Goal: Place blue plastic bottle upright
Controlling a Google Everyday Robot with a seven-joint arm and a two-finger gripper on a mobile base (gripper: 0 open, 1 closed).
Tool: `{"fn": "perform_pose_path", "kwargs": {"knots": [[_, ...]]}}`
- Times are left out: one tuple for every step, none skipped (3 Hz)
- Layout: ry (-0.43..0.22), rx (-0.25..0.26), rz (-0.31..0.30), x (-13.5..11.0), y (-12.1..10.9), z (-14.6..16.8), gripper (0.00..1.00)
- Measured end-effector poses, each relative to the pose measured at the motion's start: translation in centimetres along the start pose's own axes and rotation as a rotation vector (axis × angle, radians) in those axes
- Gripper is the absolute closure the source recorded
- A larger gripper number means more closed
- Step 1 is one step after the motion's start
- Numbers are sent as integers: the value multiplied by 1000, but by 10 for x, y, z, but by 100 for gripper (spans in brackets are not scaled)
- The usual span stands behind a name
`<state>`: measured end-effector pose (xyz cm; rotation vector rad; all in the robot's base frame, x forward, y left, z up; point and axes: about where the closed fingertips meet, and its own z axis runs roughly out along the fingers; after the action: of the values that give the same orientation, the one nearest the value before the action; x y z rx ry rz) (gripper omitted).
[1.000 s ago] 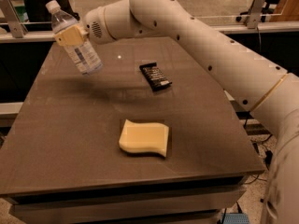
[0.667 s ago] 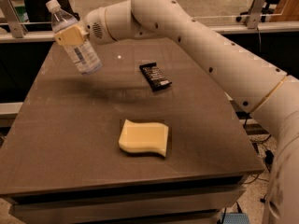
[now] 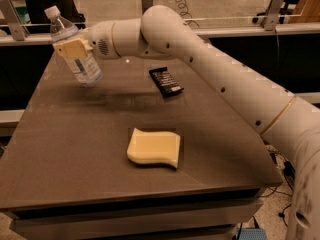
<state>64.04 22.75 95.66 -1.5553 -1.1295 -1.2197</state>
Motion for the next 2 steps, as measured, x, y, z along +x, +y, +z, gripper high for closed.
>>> {"fn": "perform_pose_path", "kwargs": {"knots": [[25, 51, -42, -5, -11, 8, 100], [46, 100, -78, -10, -21, 13, 100]]}}
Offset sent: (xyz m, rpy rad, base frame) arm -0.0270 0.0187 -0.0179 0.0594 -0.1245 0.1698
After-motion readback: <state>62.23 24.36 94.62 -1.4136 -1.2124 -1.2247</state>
